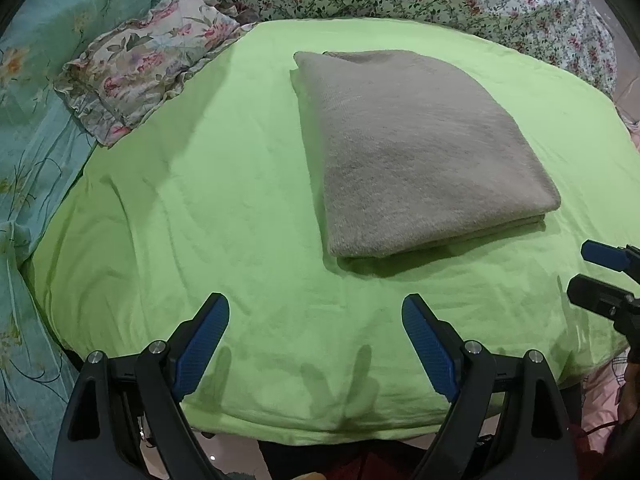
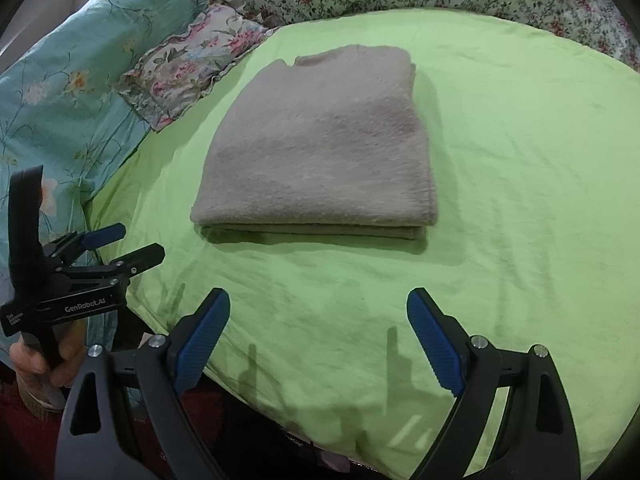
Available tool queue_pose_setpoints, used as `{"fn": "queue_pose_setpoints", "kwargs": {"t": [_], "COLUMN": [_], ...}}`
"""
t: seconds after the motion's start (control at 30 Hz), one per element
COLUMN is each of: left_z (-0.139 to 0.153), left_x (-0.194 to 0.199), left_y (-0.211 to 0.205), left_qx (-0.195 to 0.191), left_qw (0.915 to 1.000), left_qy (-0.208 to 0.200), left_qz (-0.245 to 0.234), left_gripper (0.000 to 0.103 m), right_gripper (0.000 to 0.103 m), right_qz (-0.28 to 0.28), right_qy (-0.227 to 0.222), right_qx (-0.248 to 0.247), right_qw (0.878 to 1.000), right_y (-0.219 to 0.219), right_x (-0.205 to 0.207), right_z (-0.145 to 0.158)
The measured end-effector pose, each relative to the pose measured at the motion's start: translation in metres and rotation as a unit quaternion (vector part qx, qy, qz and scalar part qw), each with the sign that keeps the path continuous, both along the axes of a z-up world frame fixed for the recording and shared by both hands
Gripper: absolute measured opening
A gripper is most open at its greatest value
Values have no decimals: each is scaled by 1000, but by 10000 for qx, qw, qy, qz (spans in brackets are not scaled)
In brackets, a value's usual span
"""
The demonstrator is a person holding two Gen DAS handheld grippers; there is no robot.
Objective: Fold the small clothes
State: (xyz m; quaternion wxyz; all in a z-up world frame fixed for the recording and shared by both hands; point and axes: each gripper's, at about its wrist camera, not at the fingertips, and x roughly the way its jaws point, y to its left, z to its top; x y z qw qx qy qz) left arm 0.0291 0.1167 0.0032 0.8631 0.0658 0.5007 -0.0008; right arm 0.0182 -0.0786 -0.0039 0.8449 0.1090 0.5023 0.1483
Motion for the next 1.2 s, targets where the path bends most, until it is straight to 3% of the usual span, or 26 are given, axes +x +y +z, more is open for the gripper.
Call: {"fn": "queue_pose_setpoints", "kwargs": {"t": [0.63, 1.2], "left_z": [17, 16], "left_x": [29, 52], "left_y": [-11, -15], "left_qx": [-1, 20], "left_qw": [9996, 9991], "left_qy": [-279, -423], "left_qz": [-97, -43], "left_gripper": [89, 89], "right_gripper": [91, 91], "right_qz": [103, 28], "right_qy": [-212, -262], "right_qx": [-190, -185], "right_qw": [9995, 9995], "right_y": [11, 7], "right_x": [54, 78], "right_z": [17, 17]}}
